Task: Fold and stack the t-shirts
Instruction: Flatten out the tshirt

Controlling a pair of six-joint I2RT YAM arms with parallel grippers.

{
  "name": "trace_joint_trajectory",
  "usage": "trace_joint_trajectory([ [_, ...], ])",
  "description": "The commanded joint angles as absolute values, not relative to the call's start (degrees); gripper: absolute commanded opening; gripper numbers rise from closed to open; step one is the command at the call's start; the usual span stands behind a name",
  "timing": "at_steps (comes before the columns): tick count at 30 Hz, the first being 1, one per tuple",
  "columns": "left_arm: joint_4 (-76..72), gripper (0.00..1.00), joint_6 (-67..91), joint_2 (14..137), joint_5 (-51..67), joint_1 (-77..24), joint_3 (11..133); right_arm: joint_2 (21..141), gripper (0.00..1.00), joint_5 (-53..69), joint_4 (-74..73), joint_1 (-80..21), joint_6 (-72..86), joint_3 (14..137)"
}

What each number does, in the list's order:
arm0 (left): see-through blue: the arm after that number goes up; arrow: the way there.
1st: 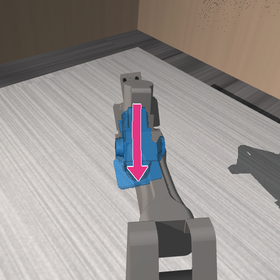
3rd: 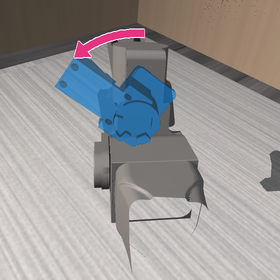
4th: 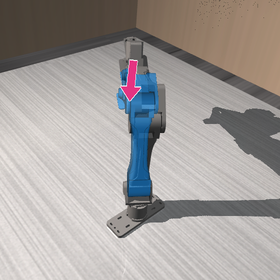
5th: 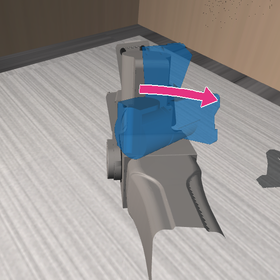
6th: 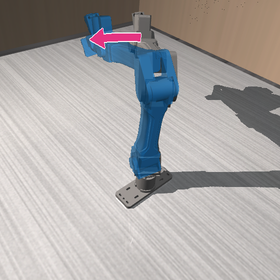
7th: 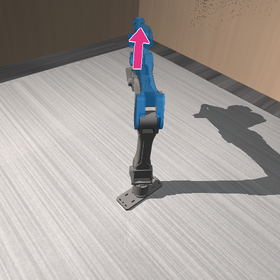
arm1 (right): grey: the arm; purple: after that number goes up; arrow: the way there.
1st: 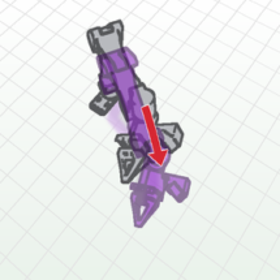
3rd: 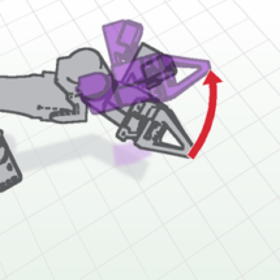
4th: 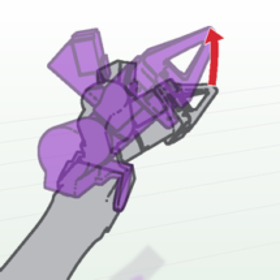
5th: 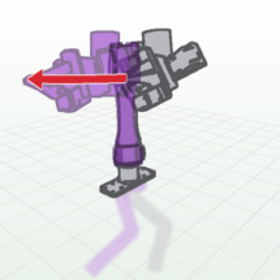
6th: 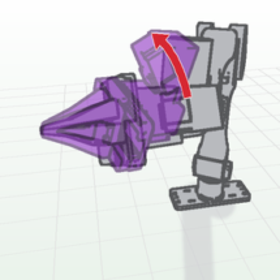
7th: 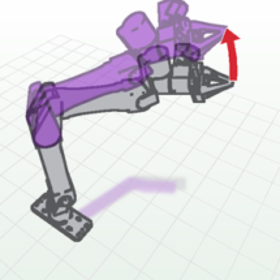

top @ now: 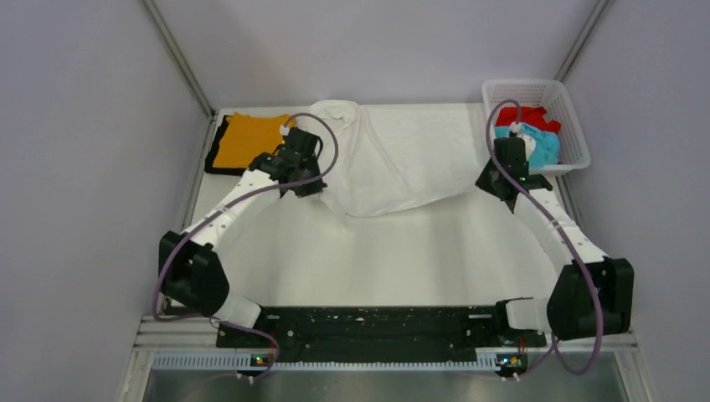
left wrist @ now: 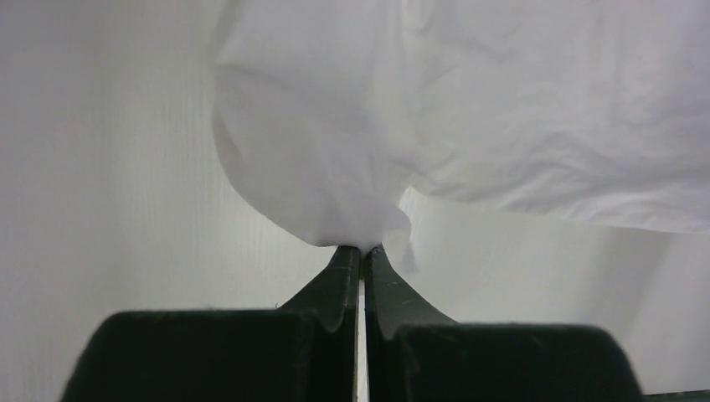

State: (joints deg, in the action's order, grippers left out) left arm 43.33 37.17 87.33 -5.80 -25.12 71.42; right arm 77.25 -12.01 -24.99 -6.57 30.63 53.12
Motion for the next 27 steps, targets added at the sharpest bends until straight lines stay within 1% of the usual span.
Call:
trace_joint_trajectory([
  [1, 35.7, 0.00, 34.6, 80.3, -12.4, -24.8, 79.4, 69.2, 0.00, -15.7, -18.3, -6.1, 26.9, 61.4],
  [4, 32.4, 0.00, 31.5, 76.6, -15.9, -24.8, 84.4, 66.9, 0.00, -15.8, -15.6, -6.1, 24.8, 66.1],
  [9, 28.3, 0.00, 27.1, 71.5, -18.2, -24.8, 92.2, 64.0, 0.00, -17.4, -12.7, -6.1, 20.5, 74.0],
  [12, 27.3, 0.00, 23.7, 69.4, -18.7, -24.8, 97.0, 63.3, 0.00, -20.1, -13.9, -6.1, 18.0, 80.2],
  [18, 28.3, 0.00, 18.1, 67.8, -17.6, -24.7, 108.1, 61.9, 0.00, -19.1, -16.2, -6.2, 13.2, 91.7],
  [23, 27.3, 0.00, 14.7, 63.5, -17.8, -24.8, 113.2, 58.5, 0.00, -16.0, -18.5, -6.1, 12.0, 96.5],
  [27, 25.5, 0.00, 11.9, 59.2, -15.6, -24.8, 115.3, 54.3, 0.00, -15.1, -20.2, -6.1, 12.4, 98.4],
])
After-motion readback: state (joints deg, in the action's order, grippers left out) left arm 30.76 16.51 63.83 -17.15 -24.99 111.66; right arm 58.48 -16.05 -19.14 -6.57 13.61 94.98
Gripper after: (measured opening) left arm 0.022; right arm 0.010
